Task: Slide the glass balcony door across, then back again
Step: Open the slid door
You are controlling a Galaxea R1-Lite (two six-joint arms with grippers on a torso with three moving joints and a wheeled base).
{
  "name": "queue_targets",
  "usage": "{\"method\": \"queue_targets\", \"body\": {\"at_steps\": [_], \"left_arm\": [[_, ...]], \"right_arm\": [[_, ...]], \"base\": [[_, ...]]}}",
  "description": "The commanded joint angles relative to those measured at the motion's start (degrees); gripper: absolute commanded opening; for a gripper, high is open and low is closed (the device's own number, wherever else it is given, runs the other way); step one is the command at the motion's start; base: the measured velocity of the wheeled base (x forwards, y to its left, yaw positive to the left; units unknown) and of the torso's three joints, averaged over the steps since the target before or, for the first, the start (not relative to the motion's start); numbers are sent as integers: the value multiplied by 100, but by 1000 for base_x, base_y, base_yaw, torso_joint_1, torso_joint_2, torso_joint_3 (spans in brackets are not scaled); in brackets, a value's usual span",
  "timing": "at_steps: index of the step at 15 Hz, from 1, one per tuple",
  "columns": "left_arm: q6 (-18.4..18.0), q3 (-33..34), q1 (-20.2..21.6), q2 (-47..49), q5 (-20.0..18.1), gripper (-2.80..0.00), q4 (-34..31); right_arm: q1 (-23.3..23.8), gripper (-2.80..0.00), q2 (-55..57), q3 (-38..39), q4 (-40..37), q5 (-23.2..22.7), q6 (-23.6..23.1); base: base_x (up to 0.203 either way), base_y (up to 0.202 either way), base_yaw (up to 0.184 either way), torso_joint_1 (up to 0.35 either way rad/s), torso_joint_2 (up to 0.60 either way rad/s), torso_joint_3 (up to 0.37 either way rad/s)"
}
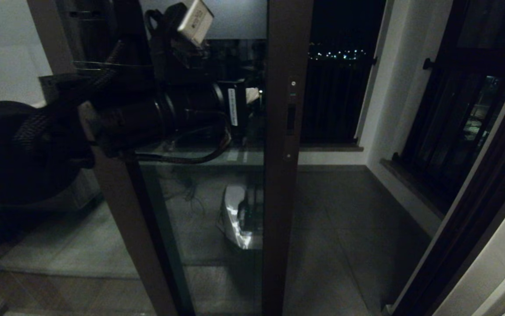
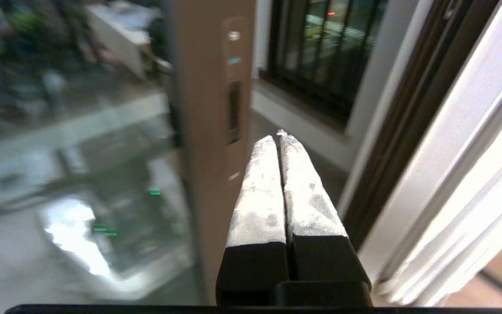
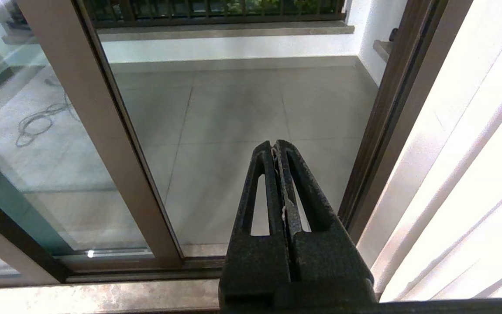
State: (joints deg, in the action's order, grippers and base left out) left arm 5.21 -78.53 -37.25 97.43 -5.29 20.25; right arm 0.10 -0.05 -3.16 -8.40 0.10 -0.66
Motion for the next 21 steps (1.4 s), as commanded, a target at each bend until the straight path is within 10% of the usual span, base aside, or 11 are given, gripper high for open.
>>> {"method": "queue_targets", "body": {"at_steps": [1, 16, 21], "left_arm": [[190, -458, -139, 785, -24, -280, 21], [244, -3055, -680, 2990, -58, -280, 130], [226, -3441, -678, 3572, 528, -280, 137]], "right_arm": [[-1, -280, 5, -1, -4, -1, -4], [-1, -280, 5, -1, -4, -1, -4], [-1, -280, 5, -1, -4, -1, -4]], "base": [[0, 0, 0, 0, 0, 0], [0, 0, 0, 0, 0, 0], [0, 0, 0, 0, 0, 0]]}}
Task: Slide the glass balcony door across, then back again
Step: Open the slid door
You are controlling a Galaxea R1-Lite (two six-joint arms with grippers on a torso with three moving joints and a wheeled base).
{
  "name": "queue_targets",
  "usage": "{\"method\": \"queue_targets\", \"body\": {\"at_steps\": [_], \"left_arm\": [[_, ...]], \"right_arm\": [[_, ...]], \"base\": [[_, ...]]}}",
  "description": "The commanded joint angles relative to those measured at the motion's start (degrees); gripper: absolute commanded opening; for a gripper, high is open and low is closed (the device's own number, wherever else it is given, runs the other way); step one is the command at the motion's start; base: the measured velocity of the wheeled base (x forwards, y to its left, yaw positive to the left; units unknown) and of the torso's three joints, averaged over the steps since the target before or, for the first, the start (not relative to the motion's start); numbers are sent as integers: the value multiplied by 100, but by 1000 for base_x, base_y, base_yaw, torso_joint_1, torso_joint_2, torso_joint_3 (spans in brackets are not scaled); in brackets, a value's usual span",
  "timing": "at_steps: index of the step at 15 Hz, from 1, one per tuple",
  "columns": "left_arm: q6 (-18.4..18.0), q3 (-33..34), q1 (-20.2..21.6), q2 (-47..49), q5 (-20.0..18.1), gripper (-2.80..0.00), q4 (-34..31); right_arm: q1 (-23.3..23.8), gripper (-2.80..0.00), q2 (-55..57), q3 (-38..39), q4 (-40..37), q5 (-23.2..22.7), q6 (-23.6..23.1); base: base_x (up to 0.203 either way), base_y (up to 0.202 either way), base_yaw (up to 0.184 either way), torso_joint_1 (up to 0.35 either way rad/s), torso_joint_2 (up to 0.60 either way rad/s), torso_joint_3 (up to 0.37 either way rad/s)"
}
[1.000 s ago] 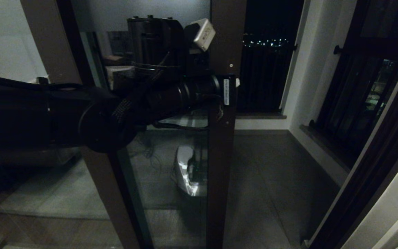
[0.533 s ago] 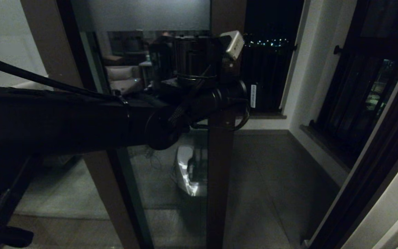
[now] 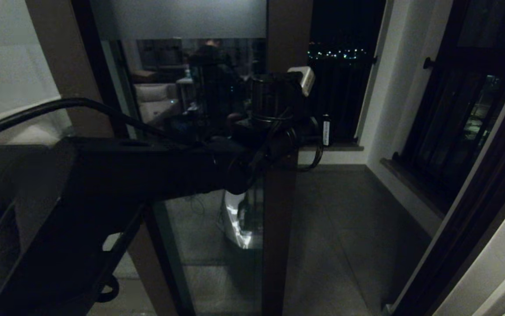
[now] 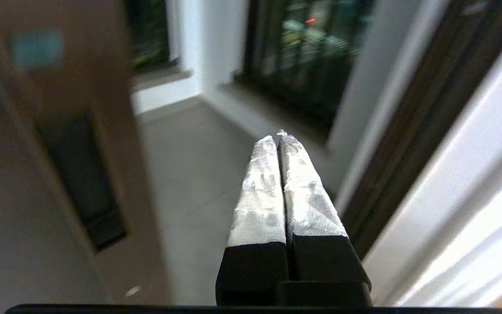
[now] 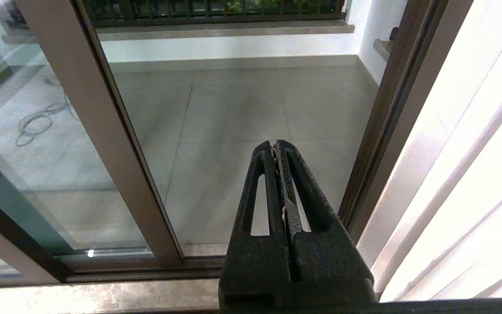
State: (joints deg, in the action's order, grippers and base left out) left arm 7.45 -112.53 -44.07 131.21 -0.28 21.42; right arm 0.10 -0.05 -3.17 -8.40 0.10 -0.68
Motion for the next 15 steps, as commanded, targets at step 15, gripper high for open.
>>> {"method": "queue_targets", "body": {"at_steps": [15], "left_arm": [[-596, -59, 302, 449, 424, -280, 170]], "right_arm": [[-1, -280, 5, 1, -4, -2, -2]], "base": [[0, 0, 0, 0, 0, 0]]}}
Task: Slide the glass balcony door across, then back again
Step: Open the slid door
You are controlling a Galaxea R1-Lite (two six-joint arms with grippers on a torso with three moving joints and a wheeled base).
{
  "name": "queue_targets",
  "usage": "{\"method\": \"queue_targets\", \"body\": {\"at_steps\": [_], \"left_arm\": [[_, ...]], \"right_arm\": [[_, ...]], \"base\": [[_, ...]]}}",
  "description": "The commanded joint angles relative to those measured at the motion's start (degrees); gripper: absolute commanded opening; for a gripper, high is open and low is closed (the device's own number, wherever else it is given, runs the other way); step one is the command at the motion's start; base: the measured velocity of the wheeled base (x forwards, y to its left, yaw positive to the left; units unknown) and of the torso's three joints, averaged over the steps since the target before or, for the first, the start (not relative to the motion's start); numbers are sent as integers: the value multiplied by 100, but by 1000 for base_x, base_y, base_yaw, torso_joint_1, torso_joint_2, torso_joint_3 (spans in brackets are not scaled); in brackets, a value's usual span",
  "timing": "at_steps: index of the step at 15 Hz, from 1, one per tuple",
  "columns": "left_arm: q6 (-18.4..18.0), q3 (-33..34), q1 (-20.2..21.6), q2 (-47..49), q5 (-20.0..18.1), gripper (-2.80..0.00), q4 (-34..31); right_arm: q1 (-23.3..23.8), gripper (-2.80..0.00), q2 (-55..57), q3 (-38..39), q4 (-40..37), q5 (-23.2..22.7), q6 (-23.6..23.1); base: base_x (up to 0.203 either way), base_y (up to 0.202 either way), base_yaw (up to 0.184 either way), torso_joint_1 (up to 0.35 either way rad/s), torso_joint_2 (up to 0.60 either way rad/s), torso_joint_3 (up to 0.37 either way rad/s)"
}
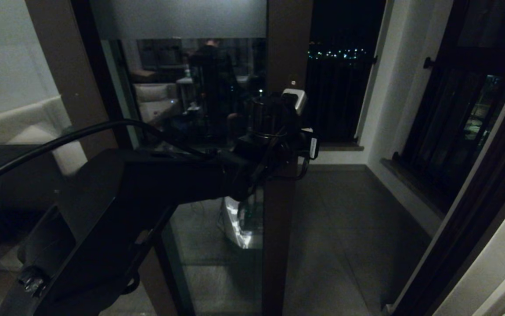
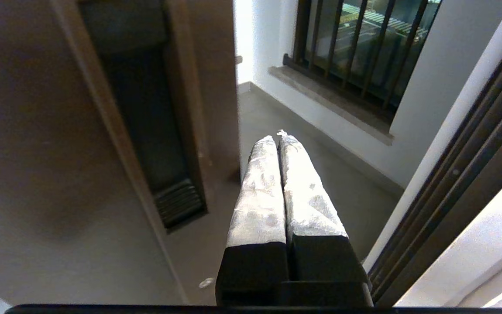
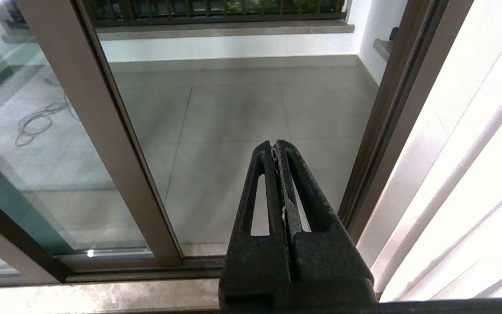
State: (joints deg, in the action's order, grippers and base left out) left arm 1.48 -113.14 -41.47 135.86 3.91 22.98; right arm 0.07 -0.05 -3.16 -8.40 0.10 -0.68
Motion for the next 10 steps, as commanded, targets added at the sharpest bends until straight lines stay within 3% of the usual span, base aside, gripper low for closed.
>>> {"method": "queue_targets", "body": {"at_steps": [1, 10], "left_arm": [[2, 3, 48, -16, 4, -280, 14], [-130, 3, 165, -69, 15, -280, 14]], "right_arm": [[1, -280, 5, -1, -4, -1, -2], [1, -280, 5, -1, -4, -1, -2]], "base": [[0, 0, 0, 0, 0, 0], [0, 0, 0, 0, 0, 0]]}}
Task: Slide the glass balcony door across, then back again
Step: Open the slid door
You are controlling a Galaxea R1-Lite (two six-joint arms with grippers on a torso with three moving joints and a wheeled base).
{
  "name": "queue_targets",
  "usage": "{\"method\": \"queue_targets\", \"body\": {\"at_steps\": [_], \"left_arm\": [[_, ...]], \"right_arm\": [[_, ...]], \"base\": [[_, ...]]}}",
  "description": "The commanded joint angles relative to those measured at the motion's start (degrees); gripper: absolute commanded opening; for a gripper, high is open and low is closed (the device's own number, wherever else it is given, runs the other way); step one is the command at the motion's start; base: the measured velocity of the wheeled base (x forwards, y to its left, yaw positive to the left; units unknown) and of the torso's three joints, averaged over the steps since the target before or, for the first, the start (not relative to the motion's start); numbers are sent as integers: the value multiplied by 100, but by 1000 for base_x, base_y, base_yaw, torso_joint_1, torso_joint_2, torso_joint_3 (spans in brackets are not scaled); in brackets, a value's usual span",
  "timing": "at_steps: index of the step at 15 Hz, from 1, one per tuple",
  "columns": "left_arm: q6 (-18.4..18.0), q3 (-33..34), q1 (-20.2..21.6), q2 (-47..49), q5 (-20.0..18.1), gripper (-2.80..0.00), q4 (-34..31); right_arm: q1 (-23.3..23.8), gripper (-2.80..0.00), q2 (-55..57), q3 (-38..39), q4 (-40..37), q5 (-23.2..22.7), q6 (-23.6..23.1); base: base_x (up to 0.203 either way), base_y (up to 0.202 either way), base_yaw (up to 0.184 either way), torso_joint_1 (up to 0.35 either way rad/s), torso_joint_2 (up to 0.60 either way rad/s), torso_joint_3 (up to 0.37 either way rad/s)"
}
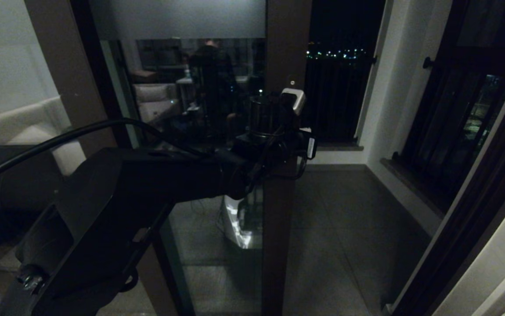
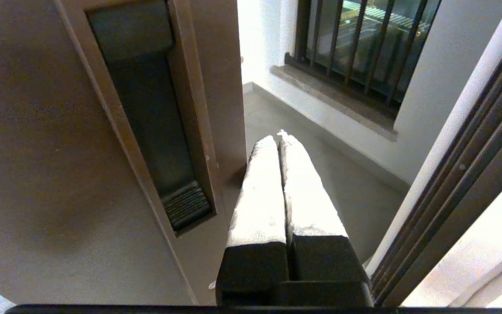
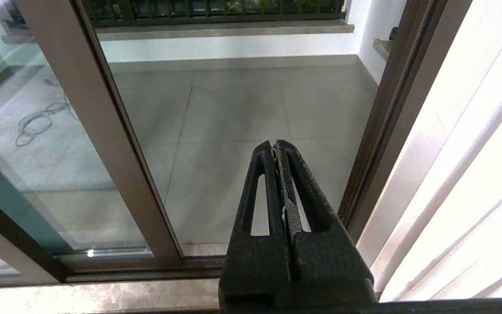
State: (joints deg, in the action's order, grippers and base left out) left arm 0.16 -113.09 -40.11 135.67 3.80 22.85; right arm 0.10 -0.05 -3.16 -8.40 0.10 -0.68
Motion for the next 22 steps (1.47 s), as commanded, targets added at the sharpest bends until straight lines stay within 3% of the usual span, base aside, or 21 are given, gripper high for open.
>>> {"method": "queue_targets", "body": {"at_steps": [1, 22], "left_arm": [[2, -2, 29, -49, 96, -280, 26], [-7, 15, 328, -155, 201, -280, 35]], "right_arm": [[-1, -280, 5, -1, -4, -1, -2], [-1, -280, 5, -1, -4, -1, -2]], "base": [[0, 0, 0, 0, 0, 0], [0, 0, 0, 0, 0, 0]]}}
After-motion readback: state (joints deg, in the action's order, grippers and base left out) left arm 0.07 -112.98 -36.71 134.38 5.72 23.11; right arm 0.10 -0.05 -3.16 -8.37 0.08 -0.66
